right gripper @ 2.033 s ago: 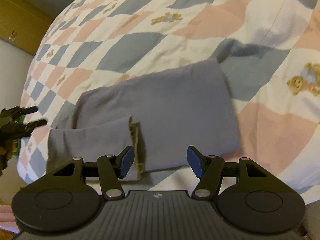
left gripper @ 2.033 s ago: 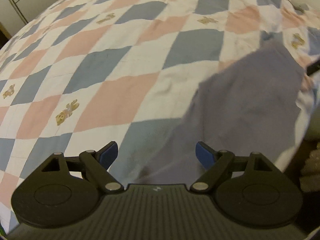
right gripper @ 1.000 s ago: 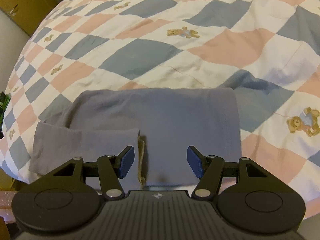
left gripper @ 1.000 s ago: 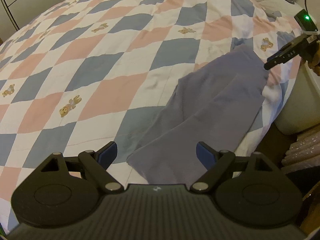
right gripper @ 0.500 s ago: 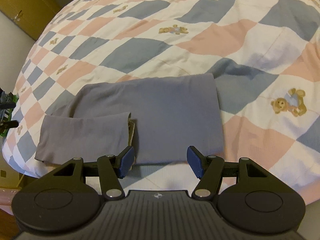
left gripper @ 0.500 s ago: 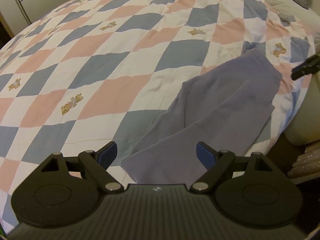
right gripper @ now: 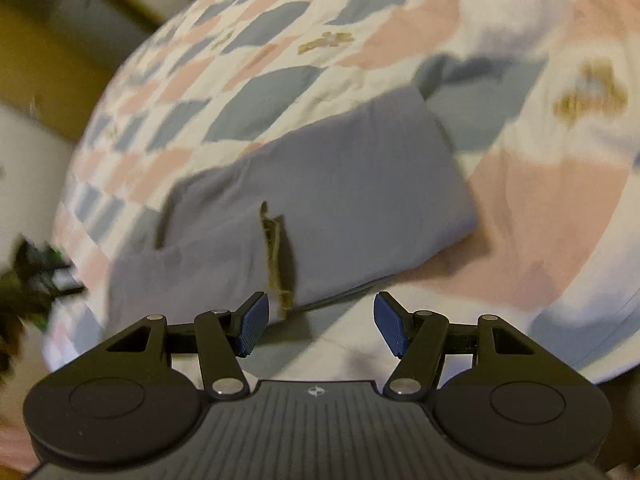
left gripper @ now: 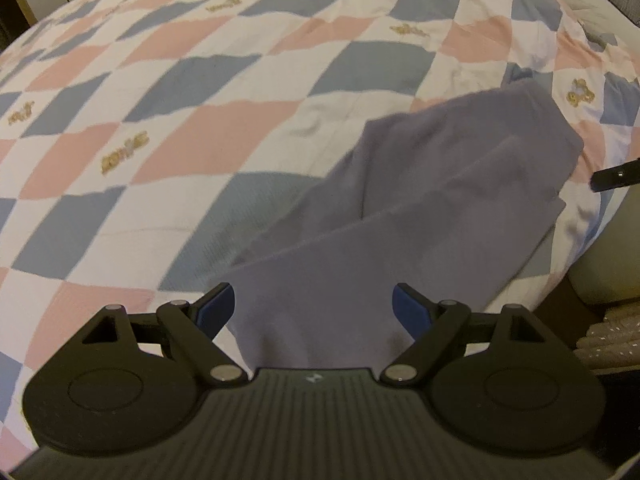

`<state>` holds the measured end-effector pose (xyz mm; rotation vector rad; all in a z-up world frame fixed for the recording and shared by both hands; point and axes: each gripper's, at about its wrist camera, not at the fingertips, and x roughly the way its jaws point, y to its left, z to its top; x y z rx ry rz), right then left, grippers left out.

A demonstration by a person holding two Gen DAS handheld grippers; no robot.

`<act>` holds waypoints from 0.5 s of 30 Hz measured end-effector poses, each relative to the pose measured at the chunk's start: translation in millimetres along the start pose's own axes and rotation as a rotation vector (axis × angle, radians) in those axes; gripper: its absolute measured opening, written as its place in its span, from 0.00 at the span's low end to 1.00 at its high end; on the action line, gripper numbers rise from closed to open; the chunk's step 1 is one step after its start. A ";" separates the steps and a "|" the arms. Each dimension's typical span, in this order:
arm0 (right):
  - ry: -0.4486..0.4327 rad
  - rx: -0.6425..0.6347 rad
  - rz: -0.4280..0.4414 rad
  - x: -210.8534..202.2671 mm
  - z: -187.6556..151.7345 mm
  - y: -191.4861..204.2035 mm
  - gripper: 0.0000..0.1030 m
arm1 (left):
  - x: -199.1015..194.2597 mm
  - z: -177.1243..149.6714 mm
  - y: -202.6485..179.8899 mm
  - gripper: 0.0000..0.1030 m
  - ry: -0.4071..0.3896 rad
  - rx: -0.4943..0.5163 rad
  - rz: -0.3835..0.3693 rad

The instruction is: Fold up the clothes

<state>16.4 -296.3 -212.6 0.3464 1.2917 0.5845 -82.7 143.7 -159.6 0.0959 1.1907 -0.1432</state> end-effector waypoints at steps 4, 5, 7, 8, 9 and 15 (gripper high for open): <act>0.011 0.043 0.064 22.6 -7.2 -0.9 0.60 | 6.4 -4.6 -3.5 0.81 0.033 0.037 -0.025; 0.010 0.040 0.075 28.1 -6.2 0.7 0.59 | 7.9 -5.0 -4.3 0.81 0.040 0.047 -0.032; 0.006 0.043 0.093 37.4 -2.6 3.5 0.58 | 10.8 -5.3 -4.1 0.81 0.050 0.061 -0.041; 0.004 0.043 0.098 42.3 0.2 4.8 0.58 | 12.0 -5.4 -3.2 0.81 0.054 0.066 -0.044; 0.005 0.039 0.100 47.0 2.8 6.0 0.56 | 13.2 -5.3 -2.3 0.81 0.058 0.071 -0.048; 0.028 0.035 0.123 73.7 5.3 7.9 0.41 | 22.4 -1.2 5.9 0.81 0.077 0.081 -0.071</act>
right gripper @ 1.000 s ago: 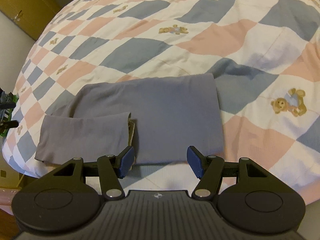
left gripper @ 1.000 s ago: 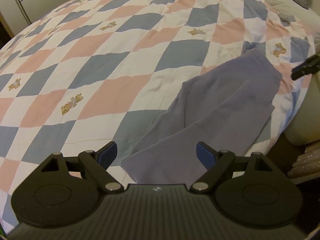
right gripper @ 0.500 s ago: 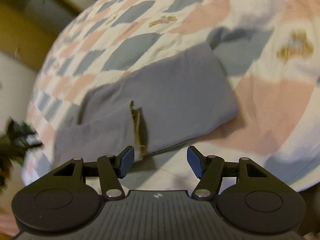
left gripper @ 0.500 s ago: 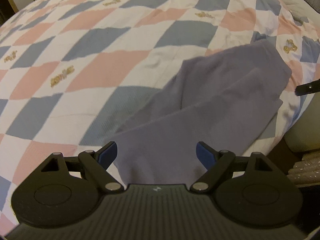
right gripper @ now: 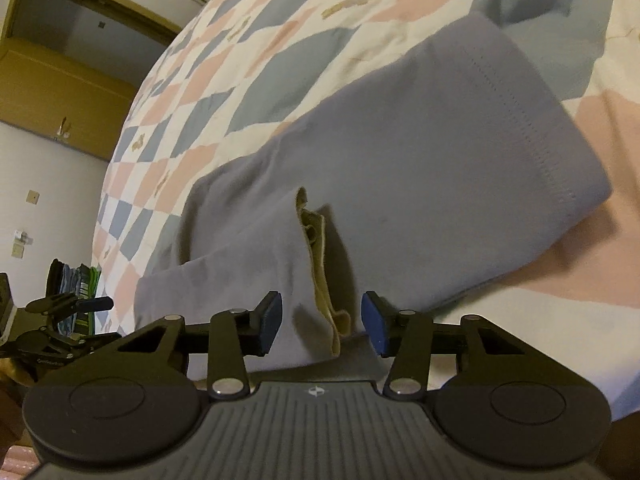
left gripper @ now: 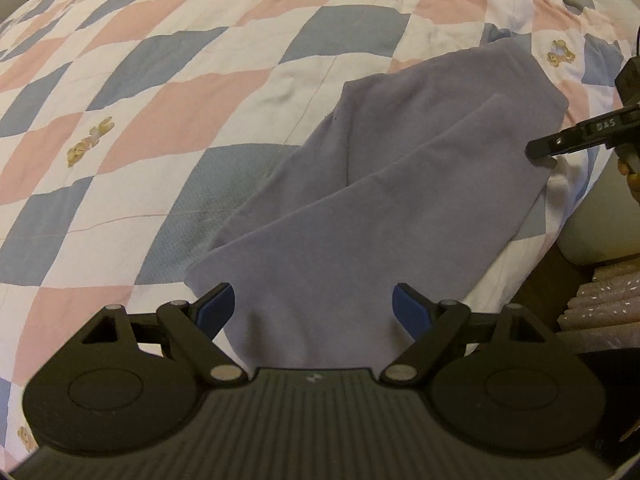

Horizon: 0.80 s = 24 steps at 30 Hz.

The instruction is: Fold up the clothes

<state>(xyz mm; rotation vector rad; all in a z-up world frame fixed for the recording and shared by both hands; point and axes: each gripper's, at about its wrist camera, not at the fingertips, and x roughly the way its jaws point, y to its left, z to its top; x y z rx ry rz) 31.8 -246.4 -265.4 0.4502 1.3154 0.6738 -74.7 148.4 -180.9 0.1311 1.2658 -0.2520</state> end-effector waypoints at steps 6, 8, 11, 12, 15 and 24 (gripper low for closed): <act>0.023 0.050 0.032 14.8 -0.1 -8.3 0.39 | 7.4 6.4 1.1 0.81 0.012 0.019 -0.011; 0.038 0.054 0.050 19.5 -0.4 -6.9 0.35 | 8.7 7.9 1.6 0.81 0.012 0.023 -0.017; 0.047 0.041 0.049 24.8 -0.9 -2.0 0.13 | 10.1 10.1 0.6 0.81 0.012 0.032 -0.021; 0.044 0.041 0.047 25.0 -1.0 -0.9 0.13 | 10.1 10.4 0.6 0.81 0.012 0.033 -0.023; 0.036 0.049 0.035 24.1 -0.6 0.5 0.13 | 10.7 10.7 0.7 0.81 0.016 0.038 -0.023; 0.012 -0.038 -0.018 16.5 2.4 14.4 0.07 | 11.0 13.4 -1.0 0.81 0.029 0.051 -0.022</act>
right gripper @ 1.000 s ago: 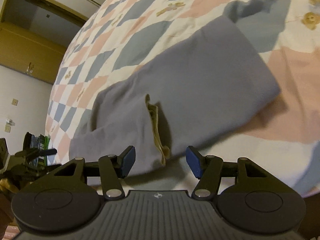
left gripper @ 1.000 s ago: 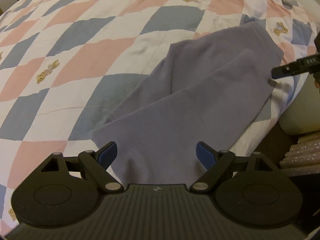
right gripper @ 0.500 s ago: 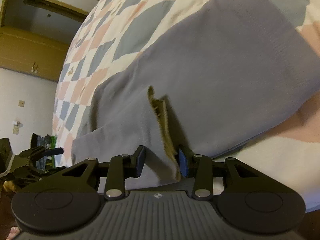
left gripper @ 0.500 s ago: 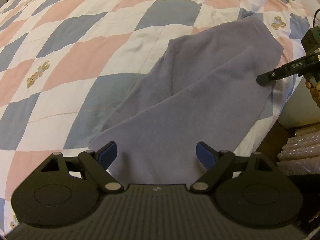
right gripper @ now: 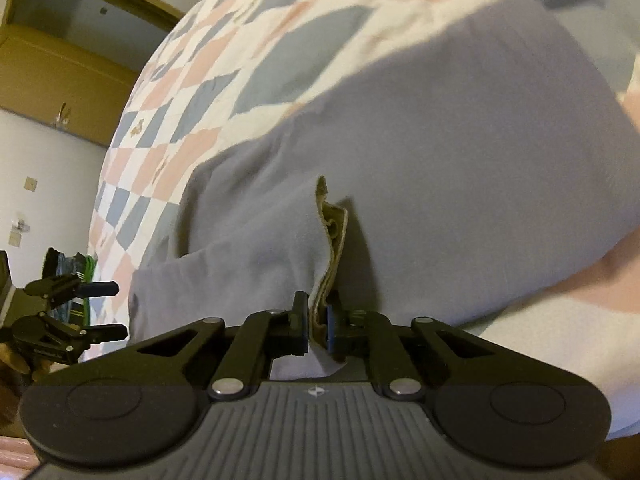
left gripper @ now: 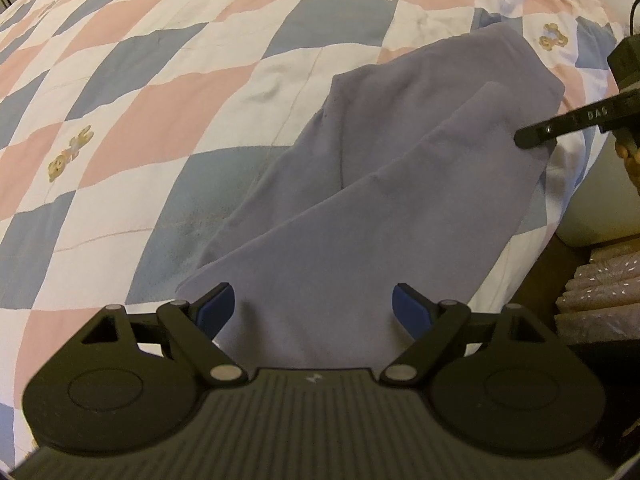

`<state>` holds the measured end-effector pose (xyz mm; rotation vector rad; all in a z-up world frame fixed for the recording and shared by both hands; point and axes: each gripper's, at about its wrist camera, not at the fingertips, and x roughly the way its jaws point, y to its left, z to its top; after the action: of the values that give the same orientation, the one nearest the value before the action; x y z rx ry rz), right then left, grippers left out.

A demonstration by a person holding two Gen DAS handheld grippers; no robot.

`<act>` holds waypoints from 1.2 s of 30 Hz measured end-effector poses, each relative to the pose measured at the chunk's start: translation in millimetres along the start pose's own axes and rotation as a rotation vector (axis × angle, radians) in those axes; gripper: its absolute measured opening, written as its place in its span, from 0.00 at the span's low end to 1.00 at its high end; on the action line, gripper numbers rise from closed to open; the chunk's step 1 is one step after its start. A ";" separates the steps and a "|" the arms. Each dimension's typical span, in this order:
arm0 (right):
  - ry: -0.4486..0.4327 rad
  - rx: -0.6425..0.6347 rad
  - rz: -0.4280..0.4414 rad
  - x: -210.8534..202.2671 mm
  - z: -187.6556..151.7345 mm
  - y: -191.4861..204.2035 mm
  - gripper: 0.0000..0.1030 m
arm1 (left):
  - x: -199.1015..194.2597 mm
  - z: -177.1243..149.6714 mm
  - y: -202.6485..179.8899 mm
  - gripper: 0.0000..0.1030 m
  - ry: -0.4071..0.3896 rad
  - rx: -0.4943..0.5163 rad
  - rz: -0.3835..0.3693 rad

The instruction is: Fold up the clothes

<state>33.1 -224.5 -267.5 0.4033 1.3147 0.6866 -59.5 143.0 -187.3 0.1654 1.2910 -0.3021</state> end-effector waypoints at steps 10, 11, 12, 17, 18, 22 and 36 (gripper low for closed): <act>-0.062 -0.008 -0.054 -34.9 16.5 -19.7 0.06 | 7.6 19.7 -10.7 0.81 0.018 0.063 0.004; -0.066 -0.007 -0.059 -37.4 17.9 -22.0 0.06 | 8.2 22.5 -12.6 0.81 0.015 0.069 -0.001; -0.066 -0.007 -0.063 -39.3 19.2 -23.8 0.06 | 8.8 25.4 -14.5 0.81 0.011 0.075 -0.007; -0.070 0.013 -0.084 -46.1 23.7 -32.5 0.06 | 9.3 41.3 -21.8 0.80 -0.011 0.133 -0.036; -0.071 0.016 -0.089 -47.0 24.8 -34.0 0.07 | 9.4 43.9 -22.5 0.79 -0.017 0.143 -0.041; -0.077 0.026 -0.101 -52.0 28.3 -40.5 0.07 | 10.9 54.1 -23.8 0.79 -0.024 0.164 -0.051; -0.070 0.047 -0.132 -54.7 36.0 -49.6 0.07 | 5.8 41.2 -42.0 0.76 -0.014 0.254 -0.084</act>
<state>73.9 -293.7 -250.2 0.3719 1.2808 0.5273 -33.4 90.6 -179.7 0.3243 1.2451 -0.5382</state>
